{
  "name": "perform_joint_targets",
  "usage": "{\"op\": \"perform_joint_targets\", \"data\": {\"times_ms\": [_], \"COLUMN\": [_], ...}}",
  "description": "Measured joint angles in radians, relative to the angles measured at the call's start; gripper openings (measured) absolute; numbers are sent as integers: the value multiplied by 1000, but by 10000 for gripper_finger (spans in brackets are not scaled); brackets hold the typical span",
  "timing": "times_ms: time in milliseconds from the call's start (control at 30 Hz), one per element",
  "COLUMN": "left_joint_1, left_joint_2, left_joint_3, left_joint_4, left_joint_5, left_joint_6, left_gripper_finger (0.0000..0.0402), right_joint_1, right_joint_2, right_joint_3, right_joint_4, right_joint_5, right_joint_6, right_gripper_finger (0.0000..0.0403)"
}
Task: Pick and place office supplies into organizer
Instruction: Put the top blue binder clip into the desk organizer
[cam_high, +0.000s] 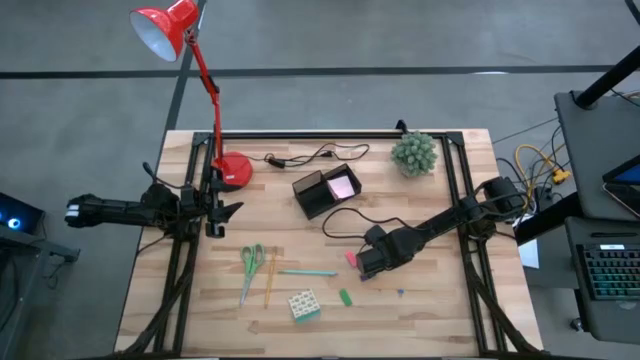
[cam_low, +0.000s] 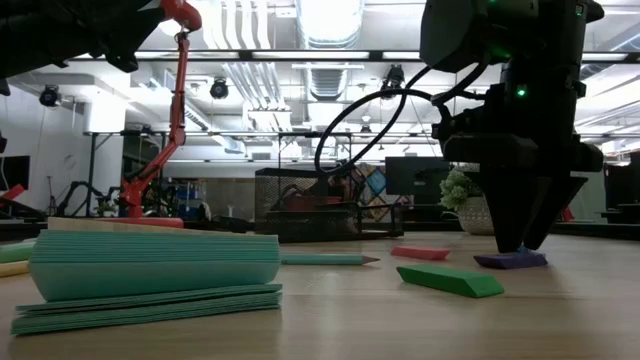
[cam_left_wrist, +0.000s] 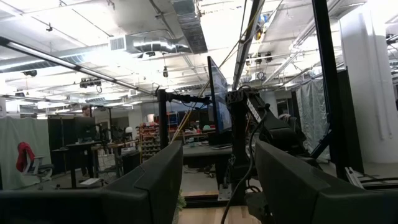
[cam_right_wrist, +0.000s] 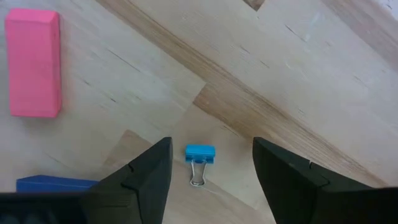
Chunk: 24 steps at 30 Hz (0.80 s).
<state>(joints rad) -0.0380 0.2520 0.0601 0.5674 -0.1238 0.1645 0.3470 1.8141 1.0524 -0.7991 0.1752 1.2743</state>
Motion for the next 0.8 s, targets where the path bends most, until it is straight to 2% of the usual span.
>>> {"op": "perform_joint_targets", "data": {"times_ms": [567,800], "left_joint_1": [0,0], "left_joint_2": [-1,-2], "left_joint_3": [0,0], "left_joint_4": [0,0], "left_joint_5": [0,0], "left_joint_6": [0,0], "left_gripper_finger": [187,187], "right_joint_1": [0,0], "right_joint_2": [0,0], "right_joint_3": [0,0], "right_joint_4": [21,20], "right_joint_5": [-22,-22], "right_joint_6": [-25,-44], "right_gripper_finger": [75,48]}}
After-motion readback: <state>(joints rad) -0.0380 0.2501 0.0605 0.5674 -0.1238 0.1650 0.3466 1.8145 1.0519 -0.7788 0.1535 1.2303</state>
